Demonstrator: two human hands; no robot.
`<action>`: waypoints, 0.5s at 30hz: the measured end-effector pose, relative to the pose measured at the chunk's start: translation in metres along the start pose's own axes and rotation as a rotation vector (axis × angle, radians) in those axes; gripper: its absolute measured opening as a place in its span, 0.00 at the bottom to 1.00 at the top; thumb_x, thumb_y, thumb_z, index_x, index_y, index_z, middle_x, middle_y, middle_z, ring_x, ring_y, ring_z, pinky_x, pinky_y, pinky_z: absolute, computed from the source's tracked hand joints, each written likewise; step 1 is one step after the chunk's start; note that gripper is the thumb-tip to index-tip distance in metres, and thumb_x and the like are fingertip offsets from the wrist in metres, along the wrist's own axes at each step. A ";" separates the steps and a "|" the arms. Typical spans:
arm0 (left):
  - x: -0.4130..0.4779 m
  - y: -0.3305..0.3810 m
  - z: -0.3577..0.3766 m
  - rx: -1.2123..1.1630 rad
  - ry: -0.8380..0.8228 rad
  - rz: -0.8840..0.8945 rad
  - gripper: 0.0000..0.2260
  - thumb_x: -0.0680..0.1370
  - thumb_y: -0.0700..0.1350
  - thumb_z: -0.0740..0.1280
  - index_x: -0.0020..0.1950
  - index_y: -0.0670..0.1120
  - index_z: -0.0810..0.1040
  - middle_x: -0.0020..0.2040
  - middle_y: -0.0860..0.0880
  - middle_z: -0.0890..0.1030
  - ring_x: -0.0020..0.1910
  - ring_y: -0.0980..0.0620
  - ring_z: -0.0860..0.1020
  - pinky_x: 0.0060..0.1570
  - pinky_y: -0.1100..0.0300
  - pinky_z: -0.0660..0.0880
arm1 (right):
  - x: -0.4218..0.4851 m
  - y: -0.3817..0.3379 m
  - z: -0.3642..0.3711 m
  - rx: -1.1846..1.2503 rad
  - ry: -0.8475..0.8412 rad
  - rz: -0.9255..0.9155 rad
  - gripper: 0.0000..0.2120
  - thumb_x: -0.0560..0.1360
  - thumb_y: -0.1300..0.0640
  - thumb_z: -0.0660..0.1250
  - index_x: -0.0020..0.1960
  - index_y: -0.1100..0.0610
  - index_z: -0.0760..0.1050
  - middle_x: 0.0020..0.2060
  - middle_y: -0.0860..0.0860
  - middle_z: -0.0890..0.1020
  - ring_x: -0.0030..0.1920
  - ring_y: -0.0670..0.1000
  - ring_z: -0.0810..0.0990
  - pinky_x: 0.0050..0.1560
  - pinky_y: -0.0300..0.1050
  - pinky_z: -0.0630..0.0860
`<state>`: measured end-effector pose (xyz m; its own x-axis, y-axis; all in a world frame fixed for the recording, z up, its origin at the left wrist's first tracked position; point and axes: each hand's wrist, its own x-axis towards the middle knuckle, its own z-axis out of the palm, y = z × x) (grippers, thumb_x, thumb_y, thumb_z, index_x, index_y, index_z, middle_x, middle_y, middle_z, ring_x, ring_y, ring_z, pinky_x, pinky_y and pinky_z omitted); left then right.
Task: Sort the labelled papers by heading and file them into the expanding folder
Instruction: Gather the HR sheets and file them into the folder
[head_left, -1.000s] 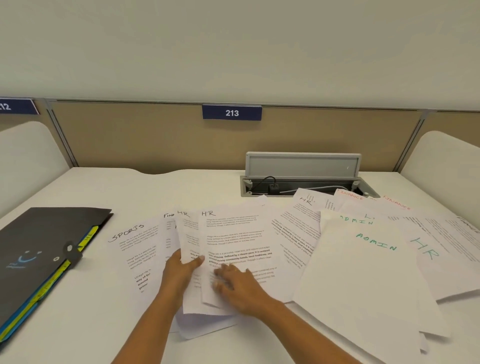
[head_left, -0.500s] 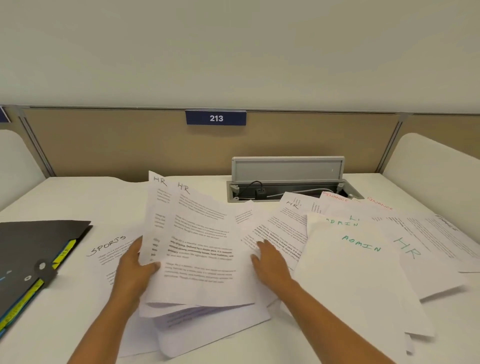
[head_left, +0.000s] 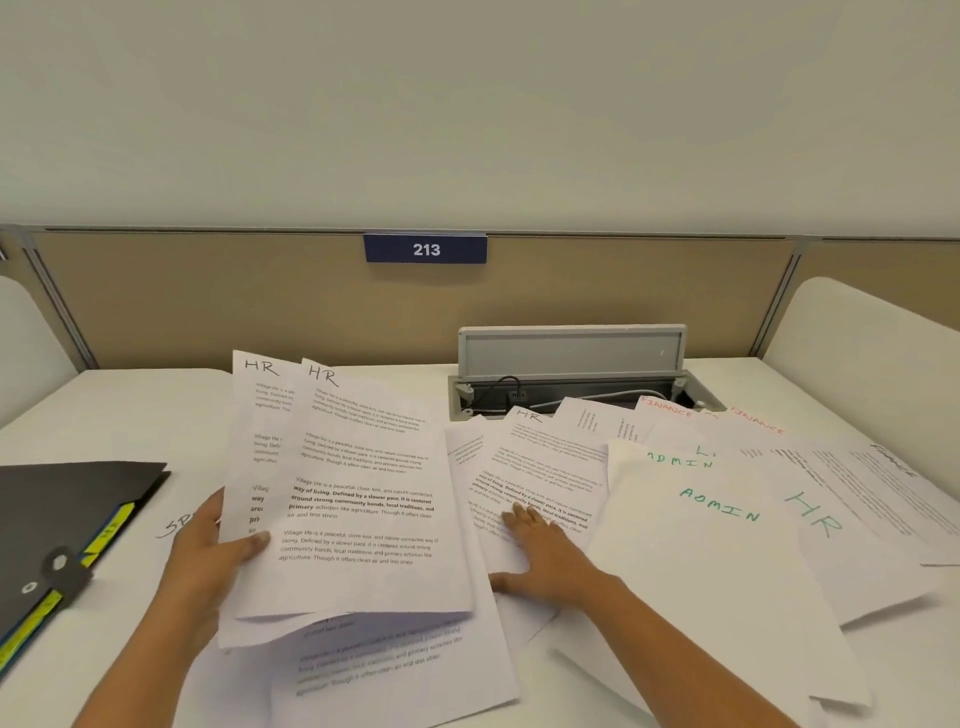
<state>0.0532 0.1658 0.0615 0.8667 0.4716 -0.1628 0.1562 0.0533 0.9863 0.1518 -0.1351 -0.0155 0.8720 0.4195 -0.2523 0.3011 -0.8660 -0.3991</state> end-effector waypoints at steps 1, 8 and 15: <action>-0.001 0.000 0.001 -0.012 -0.004 -0.005 0.24 0.74 0.26 0.61 0.67 0.43 0.70 0.57 0.41 0.76 0.51 0.40 0.75 0.53 0.46 0.72 | 0.001 0.000 -0.002 0.015 -0.010 -0.009 0.42 0.73 0.39 0.64 0.77 0.53 0.46 0.77 0.50 0.45 0.77 0.50 0.42 0.75 0.49 0.40; 0.003 -0.005 0.007 -0.044 -0.003 -0.040 0.25 0.73 0.25 0.62 0.67 0.44 0.70 0.59 0.40 0.78 0.52 0.39 0.77 0.55 0.44 0.73 | 0.015 0.005 -0.016 0.051 -0.162 -0.106 0.38 0.70 0.49 0.66 0.76 0.49 0.54 0.77 0.47 0.49 0.77 0.49 0.42 0.74 0.54 0.36; 0.003 -0.010 0.009 -0.080 -0.001 -0.055 0.25 0.73 0.25 0.62 0.67 0.43 0.70 0.57 0.40 0.78 0.52 0.40 0.76 0.55 0.44 0.73 | 0.026 0.016 -0.019 0.114 0.137 0.054 0.20 0.78 0.48 0.60 0.68 0.53 0.68 0.73 0.48 0.64 0.77 0.50 0.49 0.74 0.53 0.42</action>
<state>0.0586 0.1587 0.0508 0.8581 0.4656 -0.2164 0.1649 0.1493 0.9750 0.1868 -0.1429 -0.0116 0.9324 0.3256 -0.1572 0.2135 -0.8467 -0.4873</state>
